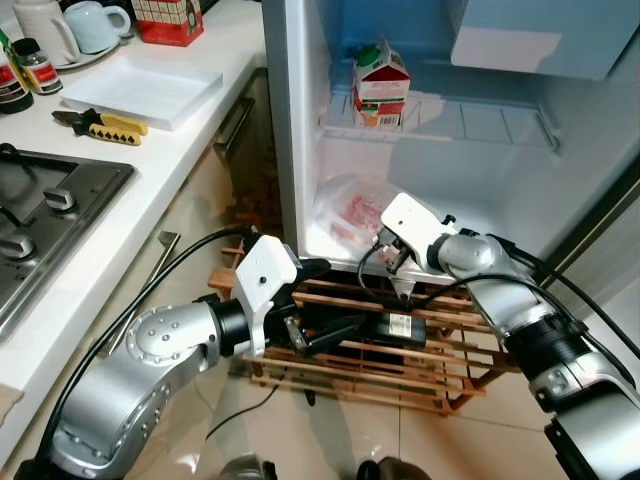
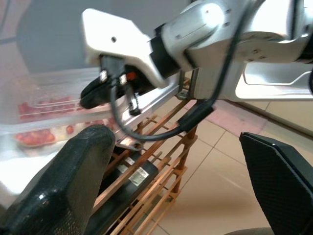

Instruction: Restocking fridge

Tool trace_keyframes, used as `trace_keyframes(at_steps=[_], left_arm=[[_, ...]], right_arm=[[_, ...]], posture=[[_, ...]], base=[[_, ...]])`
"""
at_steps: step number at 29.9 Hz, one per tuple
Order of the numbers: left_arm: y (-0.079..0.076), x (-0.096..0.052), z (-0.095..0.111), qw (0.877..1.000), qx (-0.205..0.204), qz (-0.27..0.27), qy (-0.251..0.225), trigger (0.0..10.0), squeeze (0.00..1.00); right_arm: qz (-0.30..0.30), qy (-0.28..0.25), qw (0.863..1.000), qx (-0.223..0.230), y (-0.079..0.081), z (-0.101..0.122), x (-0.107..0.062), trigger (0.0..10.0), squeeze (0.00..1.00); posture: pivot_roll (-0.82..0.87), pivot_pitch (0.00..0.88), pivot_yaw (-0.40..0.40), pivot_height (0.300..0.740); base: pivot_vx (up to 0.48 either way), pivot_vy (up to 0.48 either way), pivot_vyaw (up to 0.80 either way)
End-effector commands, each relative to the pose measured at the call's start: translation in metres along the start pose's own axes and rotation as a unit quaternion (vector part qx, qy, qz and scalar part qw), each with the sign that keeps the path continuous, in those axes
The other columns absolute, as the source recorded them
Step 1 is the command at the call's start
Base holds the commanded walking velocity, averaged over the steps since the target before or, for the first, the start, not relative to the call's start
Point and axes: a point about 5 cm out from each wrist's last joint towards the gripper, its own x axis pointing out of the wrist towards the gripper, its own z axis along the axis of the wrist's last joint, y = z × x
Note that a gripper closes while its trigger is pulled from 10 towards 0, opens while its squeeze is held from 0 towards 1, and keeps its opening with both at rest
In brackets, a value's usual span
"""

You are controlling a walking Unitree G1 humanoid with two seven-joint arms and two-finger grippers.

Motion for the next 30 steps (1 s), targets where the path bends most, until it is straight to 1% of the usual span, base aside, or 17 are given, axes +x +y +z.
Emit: trace_keyframes(at_steps=[1,2,3,7,9,11,12,13,14,15,16,18,21,23,25,29,30], left_arm=[[-0.001,0.003,0.0,1.0,-0.001,-0.004,0.006,10.0,0.0],[-0.001,0.004,0.0,1.0,0.0,-0.003,0.006,10.0,0.0],[-0.001,0.004,0.0,1.0,0.001,-0.002,0.005,10.0,0.0],[-0.001,0.004,0.001,1.0,0.0,0.002,0.005,10.0,0.0],[0.0,0.004,0.001,1.0,0.002,0.007,0.006,10.0,0.0],[0.001,0.003,0.001,1.0,0.003,0.009,0.006,10.0,0.0],[0.001,0.003,0.001,1.0,0.003,0.009,0.006,10.0,0.0],[0.001,0.003,0.001,1.0,0.003,0.01,0.006,10.0,0.0],[0.001,0.002,0.001,1.0,0.003,0.011,0.006,10.0,0.0],[0.001,0.002,0.001,1.0,0.003,0.011,0.006,10.0,0.0],[0.001,0.002,0.002,1.0,0.003,0.012,0.005,10.0,0.0],[0.0,0.002,0.002,1.0,0.003,0.011,0.004,10.0,0.0],[0.0,0.002,0.002,1.0,0.001,0.009,0.003,10.0,0.0],[0.0,0.003,0.001,1.0,0.001,0.005,0.004,10.0,0.0],[0.0,0.003,0.002,1.0,0.0,0.001,0.003,10.0,0.0],[0.0,0.005,0.002,1.0,0.001,-0.005,0.003,10.0,0.0],[0.0,0.007,0.003,1.0,0.002,-0.009,0.003,10.0,0.0]], right_arm=[[-0.007,-0.001,1.0,-0.015,-0.002,0.001,0.002,0.0,0.0],[-0.024,-0.005,1.0,-0.02,-0.006,0.003,0.004,0.0,0.0],[-0.056,-0.017,0.998,-0.028,-0.014,0.008,0.006,0.0,0.0],[-0.086,-0.038,0.995,-0.034,-0.026,0.017,0.005,0.0,0.0],[-0.087,-0.073,0.993,-0.012,-0.032,0.027,0.003,0.0,0.0],[-0.061,-0.137,0.988,0.039,-0.036,0.042,-0.002,0.0,0.0],[-0.061,-0.137,0.988,0.039,-0.036,0.042,-0.002,0.0,0.0],[-0.043,-0.162,0.984,0.051,-0.037,0.048,-0.006,0.0,0.0],[-0.032,-0.182,0.981,0.053,-0.04,0.051,-0.011,0.9,0.0],[-0.029,-0.187,0.981,0.052,-0.043,0.051,-0.015,0.8,0.0],[-0.026,-0.187,0.981,0.054,-0.045,0.05,-0.019,0.0,0.0],[0.002,-0.17,0.984,0.055,-0.044,0.042,-0.024,0.0,0.0],[0.078,-0.129,0.988,0.026,-0.033,0.023,-0.034,0.0,0.0],[0.121,-0.107,0.987,0.014,-0.026,0.012,-0.04,0.0,0.0],[0.145,-0.085,0.986,0.014,-0.021,0.003,-0.043,0.0,0.0],[0.161,-0.054,0.986,0.002,-0.015,-0.008,-0.042,0.0,0.0],[0.14,-0.044,0.989,0.003,-0.014,-0.011,-0.034,0.0,0.0]], posture=[[0.03,0.074,-0.018,0.74],[0.03,0.076,-0.019,0.74],[0.04,0.078,-0.022,0.74],[0.04,0.079,-0.026,0.74],[0.04,0.079,-0.028,0.74],[0.04,0.079,-0.028,0.74],[0.04,0.079,-0.028,0.74],[0.04,0.078,-0.029,0.74],[0.04,0.078,-0.03,0.74],[0.04,0.078,-0.03,0.74],[0.04,0.078,-0.033,0.74],[0.03,0.078,-0.031,0.74],[0.03,0.076,-0.028,0.74],[0.02,0.076,-0.025,0.74],[0.02,0.076,-0.022,0.74],[0.02,0.075,-0.019,0.74],[0.02,0.075,-0.015,0.74]], base=[[0.0,0.0,0.0],[0.0,0.0,0.0],[0.0,0.0,0.0],[0.0,0.0,0.0],[0.0,0.0,0.0],[0.0,0.0,0.0],[0.0,0.0,0.0],[0.0,0.0,0.0],[0.0,0.0,0.0],[0.0,0.0,0.0],[0.0,0.0,0.0],[0.0,0.0,0.0],[0.0,0.0,0.0],[0.0,0.0,0.0],[0.0,0.0,0.0],[0.0,0.0,0.0],[0.0,0.0,0.0]])
